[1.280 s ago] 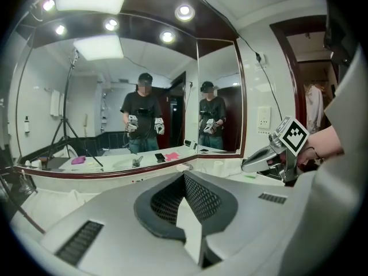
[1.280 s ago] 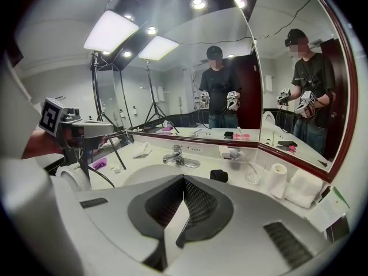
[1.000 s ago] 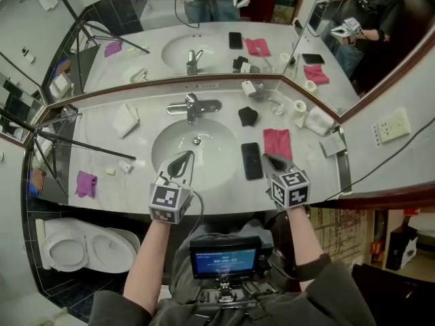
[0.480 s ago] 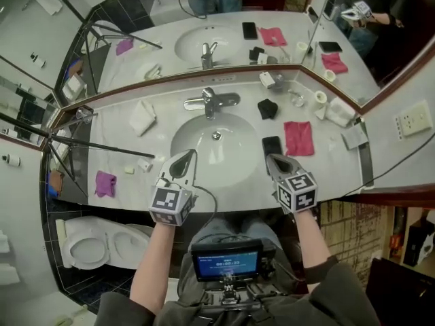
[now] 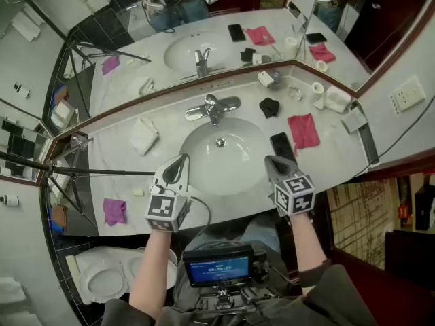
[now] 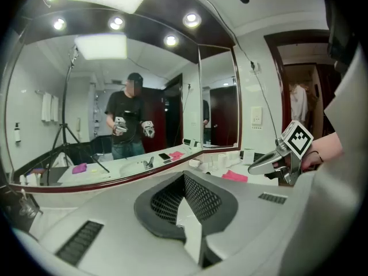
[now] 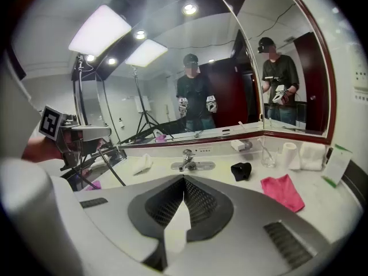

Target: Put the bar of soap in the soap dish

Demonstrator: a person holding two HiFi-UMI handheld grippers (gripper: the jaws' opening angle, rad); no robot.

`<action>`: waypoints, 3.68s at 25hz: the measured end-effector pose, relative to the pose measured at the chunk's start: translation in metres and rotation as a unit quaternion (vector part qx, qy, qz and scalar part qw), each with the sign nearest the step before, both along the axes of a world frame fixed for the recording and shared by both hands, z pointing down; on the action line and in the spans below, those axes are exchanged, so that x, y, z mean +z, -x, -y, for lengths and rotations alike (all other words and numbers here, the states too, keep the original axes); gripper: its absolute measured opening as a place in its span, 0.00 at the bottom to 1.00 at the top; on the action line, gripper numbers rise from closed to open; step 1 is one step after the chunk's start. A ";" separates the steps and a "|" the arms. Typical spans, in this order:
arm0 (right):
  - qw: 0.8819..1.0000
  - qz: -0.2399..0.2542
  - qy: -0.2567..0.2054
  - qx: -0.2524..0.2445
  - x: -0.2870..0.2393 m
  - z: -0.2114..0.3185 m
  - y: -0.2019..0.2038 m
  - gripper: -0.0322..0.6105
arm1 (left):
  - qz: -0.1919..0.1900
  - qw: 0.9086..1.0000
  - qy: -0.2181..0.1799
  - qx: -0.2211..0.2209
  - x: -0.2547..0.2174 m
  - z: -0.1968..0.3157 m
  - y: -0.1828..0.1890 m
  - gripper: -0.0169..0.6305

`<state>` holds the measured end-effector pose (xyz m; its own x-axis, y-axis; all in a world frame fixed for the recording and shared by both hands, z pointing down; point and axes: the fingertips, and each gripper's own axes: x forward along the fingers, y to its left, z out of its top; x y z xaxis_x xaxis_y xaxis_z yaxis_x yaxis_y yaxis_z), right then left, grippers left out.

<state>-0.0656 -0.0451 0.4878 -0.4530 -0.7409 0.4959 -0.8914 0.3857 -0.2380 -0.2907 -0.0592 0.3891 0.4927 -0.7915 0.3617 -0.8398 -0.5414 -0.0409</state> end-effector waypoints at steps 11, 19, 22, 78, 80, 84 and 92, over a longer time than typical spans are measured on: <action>0.998 -0.027 0.011 0.051 0.008 -0.030 0.063 0.08 | -0.002 0.996 0.003 0.094 0.012 0.014 0.035 0.03; 0.996 -0.078 -0.002 0.046 0.011 -0.001 0.054 0.08 | 0.009 0.992 0.011 0.123 0.021 0.032 0.013 0.03; 0.994 -0.102 -0.002 0.039 0.017 0.017 0.043 0.10 | 0.023 0.990 0.010 0.140 0.028 0.042 -0.006 0.03; 0.947 -0.319 0.010 0.030 0.134 0.369 -0.078 0.66 | 0.064 0.985 0.034 0.158 0.147 0.200 -0.176 0.03; 0.948 -0.316 0.019 0.028 0.140 0.369 -0.080 0.66 | 0.065 0.984 0.034 0.160 0.148 0.201 -0.176 0.03; 0.948 -0.316 0.034 0.030 0.152 0.367 -0.084 0.63 | 0.066 0.984 0.034 0.162 0.149 0.202 -0.175 0.03; 0.942 -0.334 0.026 0.028 0.145 0.368 -0.090 0.37 | 0.067 0.984 0.038 0.161 0.152 0.201 -0.172 0.03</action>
